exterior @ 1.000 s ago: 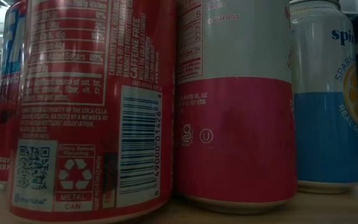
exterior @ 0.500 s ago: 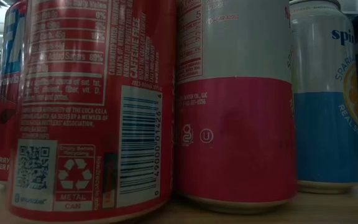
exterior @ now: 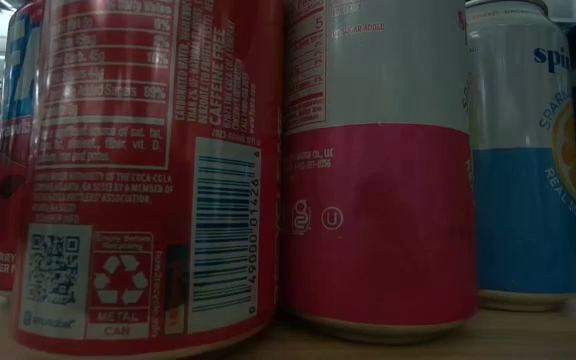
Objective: Sort soda cans
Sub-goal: Put the white pink soda can into the center transparent bin
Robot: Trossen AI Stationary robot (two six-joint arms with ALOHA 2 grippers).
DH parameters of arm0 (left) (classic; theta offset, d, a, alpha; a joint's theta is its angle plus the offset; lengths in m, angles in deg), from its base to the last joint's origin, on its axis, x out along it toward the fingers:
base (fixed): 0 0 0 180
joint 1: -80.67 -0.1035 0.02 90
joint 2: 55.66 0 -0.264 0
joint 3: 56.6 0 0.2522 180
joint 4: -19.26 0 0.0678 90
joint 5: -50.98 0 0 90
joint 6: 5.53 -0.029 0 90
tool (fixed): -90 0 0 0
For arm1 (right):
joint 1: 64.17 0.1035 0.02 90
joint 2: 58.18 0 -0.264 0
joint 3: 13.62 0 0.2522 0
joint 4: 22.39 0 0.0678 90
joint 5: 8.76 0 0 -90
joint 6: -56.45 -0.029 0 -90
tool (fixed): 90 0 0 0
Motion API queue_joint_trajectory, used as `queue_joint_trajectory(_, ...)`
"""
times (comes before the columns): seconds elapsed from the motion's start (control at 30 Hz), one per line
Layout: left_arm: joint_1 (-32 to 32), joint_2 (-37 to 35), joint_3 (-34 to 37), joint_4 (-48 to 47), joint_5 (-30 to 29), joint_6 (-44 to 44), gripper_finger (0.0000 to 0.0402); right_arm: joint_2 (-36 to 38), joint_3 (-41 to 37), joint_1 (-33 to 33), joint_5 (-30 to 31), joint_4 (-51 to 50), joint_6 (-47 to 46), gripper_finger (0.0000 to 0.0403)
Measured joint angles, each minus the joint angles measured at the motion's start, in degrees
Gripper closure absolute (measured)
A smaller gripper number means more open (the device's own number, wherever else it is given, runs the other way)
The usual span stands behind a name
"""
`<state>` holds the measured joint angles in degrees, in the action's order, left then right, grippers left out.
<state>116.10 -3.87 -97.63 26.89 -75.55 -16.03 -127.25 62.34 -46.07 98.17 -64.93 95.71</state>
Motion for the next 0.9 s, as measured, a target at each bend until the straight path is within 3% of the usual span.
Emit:
queue_joint_trajectory(0.3,0.01,0.0,0.0,-0.25,0.0,0.03,0.02,-6.28,0.0,8.86,0.61,8.23,0.29,0.0075)
queue_joint_trajectory(0.57,-0.01,0.0,0.0,-0.01,0.01,0.06,0.02,-10.22,0.18,12.48,-0.05,11.43,2.06,0.0075)
queue_joint_trajectory(0.8,-0.01,0.0,0.0,0.24,0.02,-0.28,0.02,-14.42,8.44,13.05,-2.29,4.28,4.73,0.0075)
queue_joint_trajectory(0.9,-0.01,0.0,0.0,0.24,0.02,-0.3,0.02,-17.35,14.38,13.03,-3.0,-3.31,5.17,0.0075)
